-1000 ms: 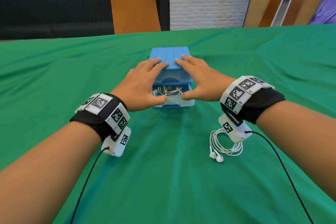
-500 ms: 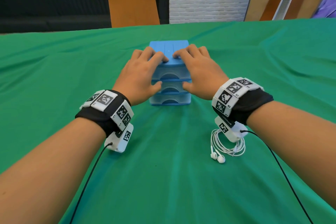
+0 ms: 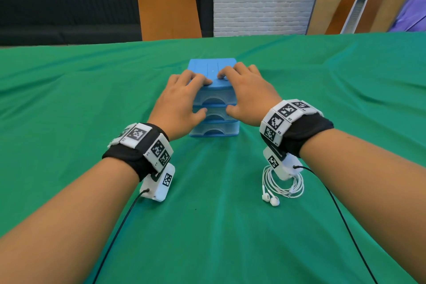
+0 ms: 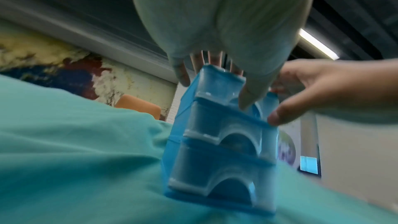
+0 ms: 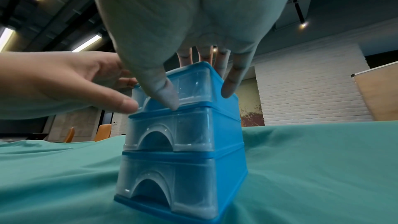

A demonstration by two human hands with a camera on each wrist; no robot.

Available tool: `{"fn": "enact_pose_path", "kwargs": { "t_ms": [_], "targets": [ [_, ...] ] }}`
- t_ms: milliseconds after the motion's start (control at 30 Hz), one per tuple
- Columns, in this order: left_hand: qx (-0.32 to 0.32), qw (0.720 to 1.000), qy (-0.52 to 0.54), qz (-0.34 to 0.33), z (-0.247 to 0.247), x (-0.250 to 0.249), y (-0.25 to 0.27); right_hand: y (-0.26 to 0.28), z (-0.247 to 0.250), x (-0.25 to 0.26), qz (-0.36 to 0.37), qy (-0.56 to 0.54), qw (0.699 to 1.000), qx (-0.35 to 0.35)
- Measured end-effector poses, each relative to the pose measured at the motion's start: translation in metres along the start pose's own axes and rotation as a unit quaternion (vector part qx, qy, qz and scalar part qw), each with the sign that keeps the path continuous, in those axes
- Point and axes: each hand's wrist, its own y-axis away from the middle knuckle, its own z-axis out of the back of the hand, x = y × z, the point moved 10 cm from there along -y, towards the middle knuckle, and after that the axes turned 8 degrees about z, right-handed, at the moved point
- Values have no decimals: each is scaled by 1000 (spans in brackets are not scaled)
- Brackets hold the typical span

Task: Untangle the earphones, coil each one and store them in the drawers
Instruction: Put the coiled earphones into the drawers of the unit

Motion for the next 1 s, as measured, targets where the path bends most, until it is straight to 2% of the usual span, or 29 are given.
{"fn": "enact_pose_path", "kwargs": {
  "t_ms": [67, 100, 200, 267, 333, 400, 467, 500, 567, 633, 733, 800, 1000],
  "targets": [
    [11, 995, 98, 21, 4, 6, 0, 0, 1, -1, -7, -7, 1000, 6],
    [-4, 987, 156, 44, 10, 11, 2, 0, 2, -1, -11, -13, 1000, 7],
    [-87, 933, 305, 169, 23, 33, 21, 1, 2, -1, -22, -28, 999, 12],
    [-118, 883, 385, 243, 16, 42, 39, 1, 2, 0, -27, -30, 999, 17],
    [-116, 830, 438, 324, -1, 48, 56, 1, 2, 2, -30, -29, 999, 19],
    [-64, 761, 505, 402, -31, 52, 69, 2, 3, 3, -33, -31, 999, 21],
    [18, 674, 583, 453, -65, 44, 79, 3, 3, 4, -36, -36, 998, 27],
    [49, 641, 605, 470, -77, 39, 83, 3, 4, 4, -37, -37, 998, 30],
    [75, 602, 628, 486, -90, 30, 87, 4, 4, 4, -38, -40, 998, 34],
    [76, 559, 663, 493, -94, 20, 87, 4, 5, 4, -37, -41, 998, 38],
    [55, 464, 740, 484, -93, 4, 85, 3, 6, 4, -38, -42, 997, 44],
    [32, 439, 758, 481, -90, 0, 87, 3, 6, 4, -40, -42, 997, 47],
    [29, 459, 739, 493, -86, -13, 113, 7, 5, 5, -40, -40, 997, 46]
  ]
}}
